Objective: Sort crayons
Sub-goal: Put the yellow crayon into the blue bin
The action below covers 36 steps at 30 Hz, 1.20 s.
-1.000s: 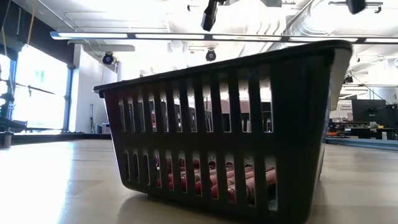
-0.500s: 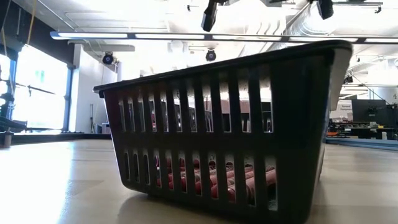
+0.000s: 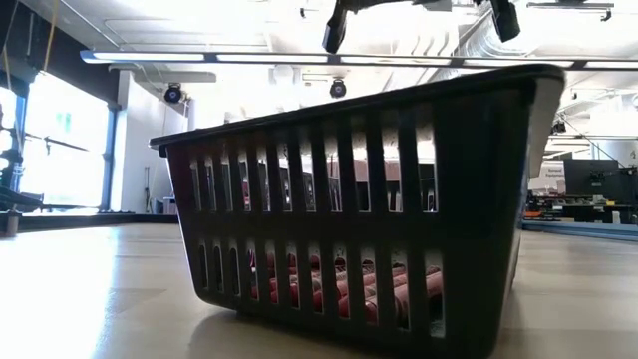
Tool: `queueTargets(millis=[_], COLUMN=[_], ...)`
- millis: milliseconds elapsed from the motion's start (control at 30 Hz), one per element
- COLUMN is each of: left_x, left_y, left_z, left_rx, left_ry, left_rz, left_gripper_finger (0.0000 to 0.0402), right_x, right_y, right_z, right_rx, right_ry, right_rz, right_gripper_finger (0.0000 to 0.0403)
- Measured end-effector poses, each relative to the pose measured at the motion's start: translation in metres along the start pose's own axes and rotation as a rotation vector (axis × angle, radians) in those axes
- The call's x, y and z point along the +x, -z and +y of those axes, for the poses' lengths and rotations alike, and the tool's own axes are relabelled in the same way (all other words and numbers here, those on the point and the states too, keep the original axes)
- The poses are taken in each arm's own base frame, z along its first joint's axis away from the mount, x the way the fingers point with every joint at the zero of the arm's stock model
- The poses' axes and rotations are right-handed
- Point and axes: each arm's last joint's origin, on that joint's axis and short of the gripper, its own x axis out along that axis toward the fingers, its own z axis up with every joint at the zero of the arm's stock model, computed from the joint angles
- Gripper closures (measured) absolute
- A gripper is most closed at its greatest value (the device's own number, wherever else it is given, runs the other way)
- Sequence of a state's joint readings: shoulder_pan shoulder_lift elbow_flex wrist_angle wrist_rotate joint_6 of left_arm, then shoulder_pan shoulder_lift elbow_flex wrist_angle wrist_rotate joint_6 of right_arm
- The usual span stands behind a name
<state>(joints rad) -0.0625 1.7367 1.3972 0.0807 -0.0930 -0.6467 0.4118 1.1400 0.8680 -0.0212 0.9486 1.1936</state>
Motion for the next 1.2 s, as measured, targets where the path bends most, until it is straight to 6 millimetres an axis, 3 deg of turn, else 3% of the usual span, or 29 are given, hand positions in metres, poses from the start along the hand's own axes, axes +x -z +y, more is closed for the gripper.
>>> queueTargets(millis=[100, 433, 600, 767, 900, 1067, 1200], left_x=[0.000, 0.000, -0.001, -0.001, -0.001, -0.001, -0.001], left_y=[0.000, 0.002, 0.005, 0.007, 0.008, 0.010, 0.010], left_z=[0.000, -0.002, -0.004, -0.004, -0.003, -0.003, -0.003], left_rx=[0.024, 0.072, 0.073, 0.071, 0.068, 0.049, 0.051], left_ry=[0.001, 0.100, 0.203, 0.217, 0.210, 0.202, 0.203], left_rz=[0.000, 0.079, 0.162, 0.198, 0.209, 0.222, 0.221], left_gripper_finger=[0.0370, 0.0309, 0.0303, 0.0303, 0.0303, 0.0303, 0.0303], right_x=[0.000, -0.020, -0.040, -0.061, -0.082, -0.107, -0.119], right_y=[0.000, -0.013, -0.010, 0.009, 0.036, 0.073, 0.101], right_z=[0.000, 0.002, -0.002, -0.004, -0.009, -0.020, -0.035], right_rx=[-0.025, -0.040, -0.127, -0.147, -0.179, -0.210, -0.301], right_ry=[-0.001, -0.071, -0.138, -0.206, -0.182, -0.070, 0.066], right_rz=[0.004, 0.125, 0.371, 0.707, 0.965, 1.219, 1.295], right_gripper_finger=[0.0390, 0.0394, 0.0394, 0.0395, 0.0395, 0.0395, 0.0395])
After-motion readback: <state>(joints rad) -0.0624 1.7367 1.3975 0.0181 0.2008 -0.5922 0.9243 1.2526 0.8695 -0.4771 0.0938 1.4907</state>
